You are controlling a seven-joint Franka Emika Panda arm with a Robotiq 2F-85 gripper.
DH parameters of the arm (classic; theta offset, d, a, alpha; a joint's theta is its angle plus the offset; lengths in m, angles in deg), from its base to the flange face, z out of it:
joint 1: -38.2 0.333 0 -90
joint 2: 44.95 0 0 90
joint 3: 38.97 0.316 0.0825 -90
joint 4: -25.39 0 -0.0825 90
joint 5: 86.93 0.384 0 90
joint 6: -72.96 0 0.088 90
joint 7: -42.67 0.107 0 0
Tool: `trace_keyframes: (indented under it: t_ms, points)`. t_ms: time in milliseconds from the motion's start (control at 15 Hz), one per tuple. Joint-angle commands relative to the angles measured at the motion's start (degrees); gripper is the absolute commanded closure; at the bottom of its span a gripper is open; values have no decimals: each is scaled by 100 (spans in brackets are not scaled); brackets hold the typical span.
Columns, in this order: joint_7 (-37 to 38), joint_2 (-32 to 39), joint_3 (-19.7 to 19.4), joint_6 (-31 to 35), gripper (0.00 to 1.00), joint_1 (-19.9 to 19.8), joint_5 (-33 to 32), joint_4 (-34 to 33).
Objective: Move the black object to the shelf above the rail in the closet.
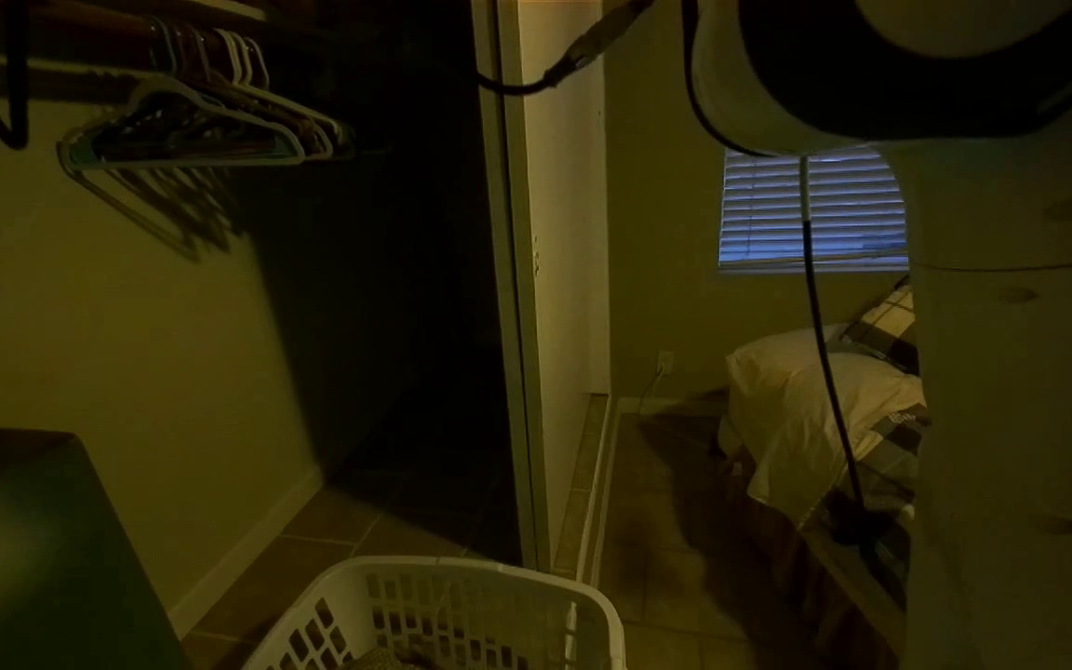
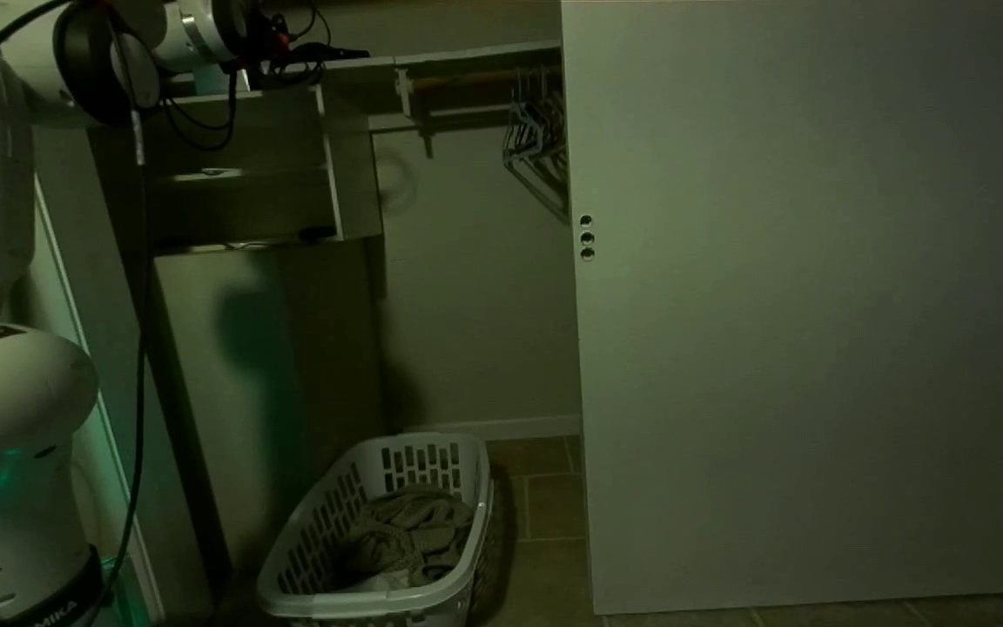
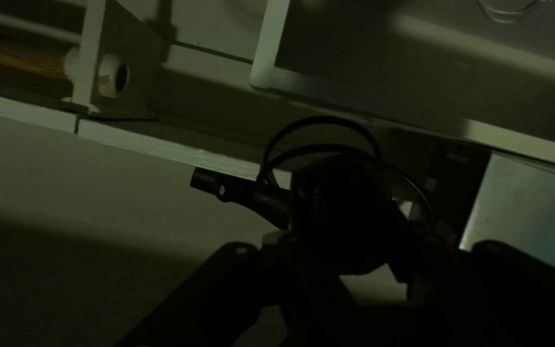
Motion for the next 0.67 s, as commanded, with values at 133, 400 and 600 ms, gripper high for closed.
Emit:
trace_keyframes:
  t_ms: [133,400,600]
  points:
    - [-1209,905,557,-523,85,-102,482,-1347]
    - [-1535,1350,602,-1108,85,-63,382,-2115]
    - [-1716,1625,611,-1485,85,4,360,-2614]
